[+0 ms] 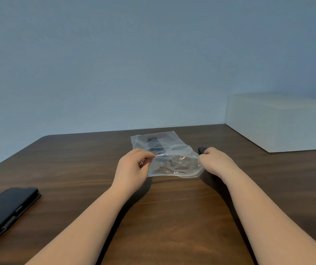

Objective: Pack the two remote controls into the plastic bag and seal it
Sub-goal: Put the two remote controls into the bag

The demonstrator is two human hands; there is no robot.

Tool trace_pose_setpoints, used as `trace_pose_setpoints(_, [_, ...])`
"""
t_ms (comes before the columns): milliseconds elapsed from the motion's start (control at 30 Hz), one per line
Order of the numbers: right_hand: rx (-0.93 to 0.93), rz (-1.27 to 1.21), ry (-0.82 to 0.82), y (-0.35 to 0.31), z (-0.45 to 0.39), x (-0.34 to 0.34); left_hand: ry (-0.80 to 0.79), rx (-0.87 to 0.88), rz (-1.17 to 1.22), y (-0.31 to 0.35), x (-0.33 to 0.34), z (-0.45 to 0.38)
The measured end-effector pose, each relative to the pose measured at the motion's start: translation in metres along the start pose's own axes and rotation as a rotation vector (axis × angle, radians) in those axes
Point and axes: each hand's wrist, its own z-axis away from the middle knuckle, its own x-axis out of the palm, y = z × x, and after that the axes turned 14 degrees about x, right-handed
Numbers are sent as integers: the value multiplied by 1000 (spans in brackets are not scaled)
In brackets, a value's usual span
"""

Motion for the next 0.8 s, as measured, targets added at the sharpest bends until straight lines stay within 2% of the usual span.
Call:
trace_pose_setpoints(133, [-18, 139, -3, 4, -7, 5, 37, -30, 1, -4, -1, -1])
trace_pose_setpoints(200, [-6, 216, 71, 7, -11, 7, 32, -42, -2, -5, -1, -1])
trace_pose_setpoints(333, [15, 133, 201, 7, -14, 10, -28, -31, -13, -5, 1, 0])
trace_pose_setpoints(467, [-72, -70, 256, 6, -14, 10, -234, 30, 10, -8, 4, 4])
trace_pose_setpoints(533, [-225, -265, 327, 3, -9, 7, -339, 62, -9, -9, 8, 6])
trace_pose_setpoints(600, [-431, -483, 374, -5, 5, 3, -349, 49, -6, -9, 9, 6])
trace_pose_setpoints(700, [-640, -743, 233, -15, 34, 0, -284, 14, 3, -10, 7, 5])
trace_pose_setpoints(800, [-741, -710, 23, -16, 46, -2, -246, -4, -2, -12, 8, 5])
